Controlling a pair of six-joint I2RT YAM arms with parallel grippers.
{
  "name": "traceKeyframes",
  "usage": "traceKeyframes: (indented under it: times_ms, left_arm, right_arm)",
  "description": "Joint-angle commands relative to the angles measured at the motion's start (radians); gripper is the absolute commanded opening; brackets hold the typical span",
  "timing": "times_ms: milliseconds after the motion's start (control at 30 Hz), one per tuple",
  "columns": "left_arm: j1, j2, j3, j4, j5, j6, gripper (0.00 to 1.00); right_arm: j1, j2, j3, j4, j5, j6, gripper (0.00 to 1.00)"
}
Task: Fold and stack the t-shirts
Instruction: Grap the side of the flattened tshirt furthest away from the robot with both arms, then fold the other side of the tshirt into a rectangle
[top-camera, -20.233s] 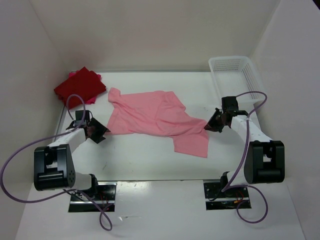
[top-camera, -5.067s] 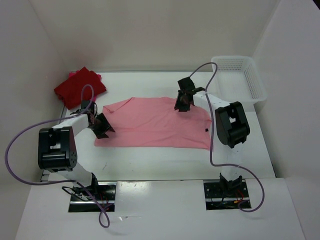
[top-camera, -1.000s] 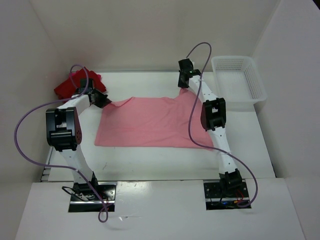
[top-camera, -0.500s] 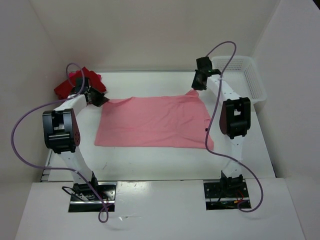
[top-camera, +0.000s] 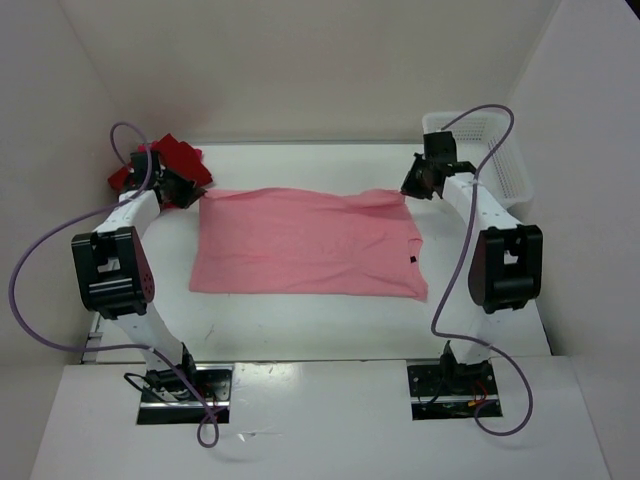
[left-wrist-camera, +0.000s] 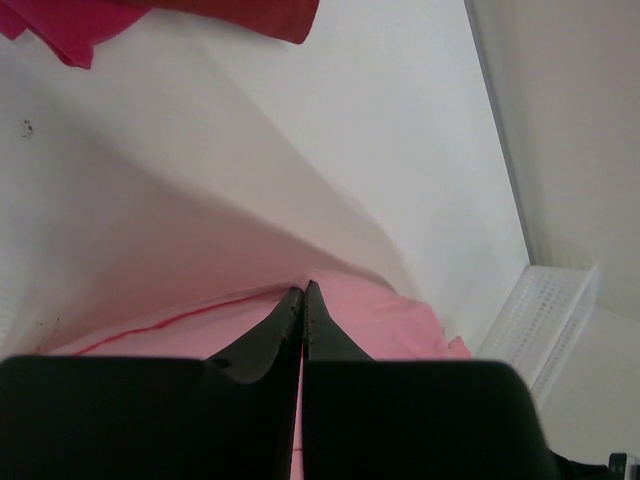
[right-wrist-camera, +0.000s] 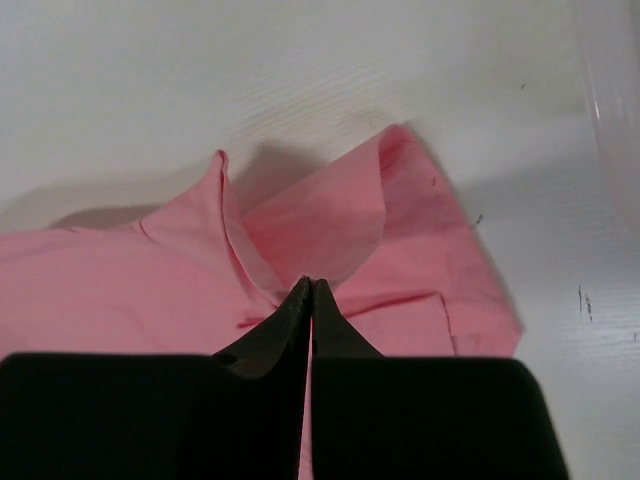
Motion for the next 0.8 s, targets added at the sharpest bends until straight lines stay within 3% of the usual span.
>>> traceKeyframes:
  times_ms: [0,433,767]
  left_arm:
    - [0.015,-0.025,-0.019,0.036,0.027,0.024,0.00]
    - [0.033,0.067,-0.009,0.056,0.087,0.024,0.00]
    - [0.061,0.088,-0.009,0.056,0.107,0.045,0.00]
  right_arm:
    - [0.003,-0.118,-0.063,0.061,-0.009,0.025,0.01]
    - [-0.006,-0.392,-0.422,0.052,-0.020,0.058,0.02]
    - [-0.006,-0.497,-0.524,-0.011,0.020,0.116,0.05]
